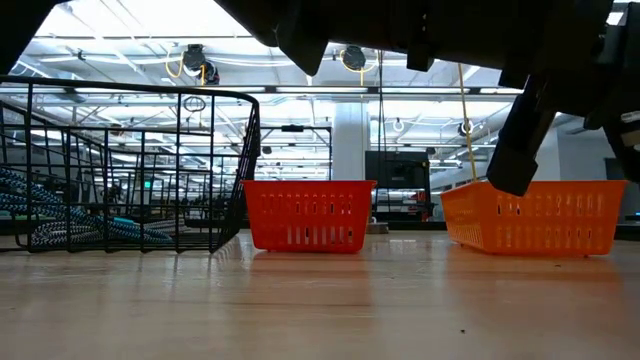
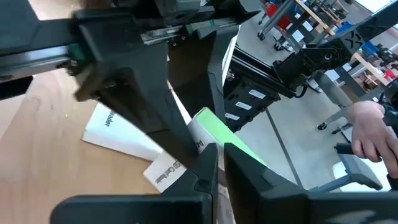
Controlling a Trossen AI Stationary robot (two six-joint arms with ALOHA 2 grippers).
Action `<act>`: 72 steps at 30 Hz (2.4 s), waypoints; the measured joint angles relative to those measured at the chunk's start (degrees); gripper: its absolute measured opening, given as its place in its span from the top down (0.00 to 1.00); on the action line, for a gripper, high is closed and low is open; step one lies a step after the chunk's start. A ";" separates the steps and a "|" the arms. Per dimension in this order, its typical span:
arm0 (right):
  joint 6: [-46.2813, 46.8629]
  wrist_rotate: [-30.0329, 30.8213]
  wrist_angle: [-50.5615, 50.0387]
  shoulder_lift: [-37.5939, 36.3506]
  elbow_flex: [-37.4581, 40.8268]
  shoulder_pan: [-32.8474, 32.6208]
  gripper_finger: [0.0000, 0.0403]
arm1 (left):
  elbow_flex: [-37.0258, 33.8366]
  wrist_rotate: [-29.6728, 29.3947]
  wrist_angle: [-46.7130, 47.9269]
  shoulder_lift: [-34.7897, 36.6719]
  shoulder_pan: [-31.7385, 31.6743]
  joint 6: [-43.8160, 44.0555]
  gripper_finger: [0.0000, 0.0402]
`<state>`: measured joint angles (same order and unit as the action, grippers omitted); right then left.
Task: Pick and place items into bin
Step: Put the white card reader box into the orange basket
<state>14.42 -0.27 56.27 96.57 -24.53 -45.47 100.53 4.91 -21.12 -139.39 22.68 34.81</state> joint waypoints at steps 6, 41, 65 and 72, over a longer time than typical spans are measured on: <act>-0.10 -0.23 0.03 0.00 0.00 -0.03 0.90 | -0.02 2.11 -0.02 0.00 -0.04 -0.78 0.92; 1.81 12.48 6.99 -0.26 -0.15 0.00 0.90 | -23.43 -33.42 11.68 32.07 12.58 -14.28 0.92; -2.06 58.99 -14.29 -21.73 -0.15 0.00 0.89 | -65.61 -28.74 -26.99 60.72 15.76 -22.23 0.92; 1.70 65.15 -24.12 -24.84 -0.15 0.00 0.89 | -65.61 -28.19 -27.15 60.70 16.46 -22.21 0.92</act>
<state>16.12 64.88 32.15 71.74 -24.69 -45.47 34.92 -23.28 -48.27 -78.70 39.13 12.60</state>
